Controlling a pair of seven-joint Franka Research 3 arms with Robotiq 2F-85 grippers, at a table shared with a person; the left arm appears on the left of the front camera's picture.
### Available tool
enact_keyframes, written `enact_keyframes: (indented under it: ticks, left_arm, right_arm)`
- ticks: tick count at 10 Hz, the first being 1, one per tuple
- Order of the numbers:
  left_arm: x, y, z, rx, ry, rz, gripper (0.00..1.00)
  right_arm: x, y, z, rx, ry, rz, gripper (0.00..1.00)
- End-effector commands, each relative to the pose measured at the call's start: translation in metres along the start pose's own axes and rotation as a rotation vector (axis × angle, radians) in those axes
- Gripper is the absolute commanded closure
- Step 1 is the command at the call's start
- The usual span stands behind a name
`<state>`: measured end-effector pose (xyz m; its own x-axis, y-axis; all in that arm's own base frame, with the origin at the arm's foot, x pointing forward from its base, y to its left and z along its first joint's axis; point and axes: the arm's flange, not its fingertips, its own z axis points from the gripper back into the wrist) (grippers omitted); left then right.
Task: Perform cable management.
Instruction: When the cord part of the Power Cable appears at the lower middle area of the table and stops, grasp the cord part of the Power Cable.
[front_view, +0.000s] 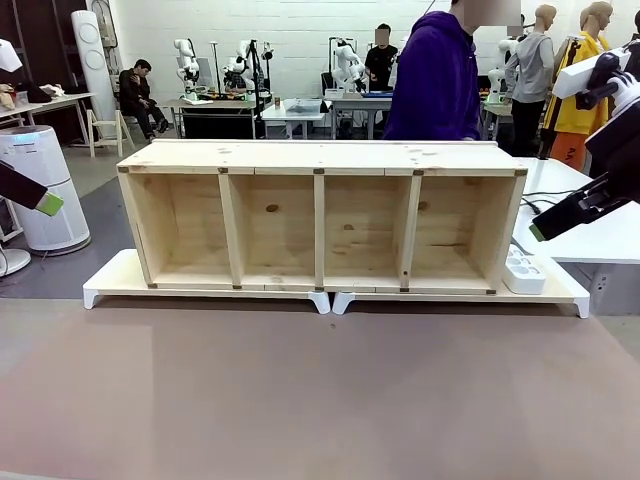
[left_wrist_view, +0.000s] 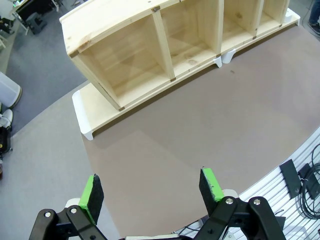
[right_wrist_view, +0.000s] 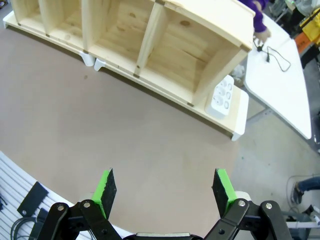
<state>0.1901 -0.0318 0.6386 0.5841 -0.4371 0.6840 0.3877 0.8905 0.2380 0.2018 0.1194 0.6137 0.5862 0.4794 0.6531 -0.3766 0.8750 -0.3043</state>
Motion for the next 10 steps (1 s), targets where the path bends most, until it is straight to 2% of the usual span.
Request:
enact_keyframes:
  ticks: [1,10]
  left_arm:
    - [0.0008,0.0016,-0.0005,0.010,-0.002,0.009,0.00]
    - [0.0008,0.0016,-0.0005,0.010,-0.002,0.009,0.00]
  right_arm:
    - [0.0013,-0.0011,-0.0024,0.002,-0.001,-0.001,0.00]
    - [0.0013,-0.0011,-0.0024,0.002,-0.001,-0.001,0.00]
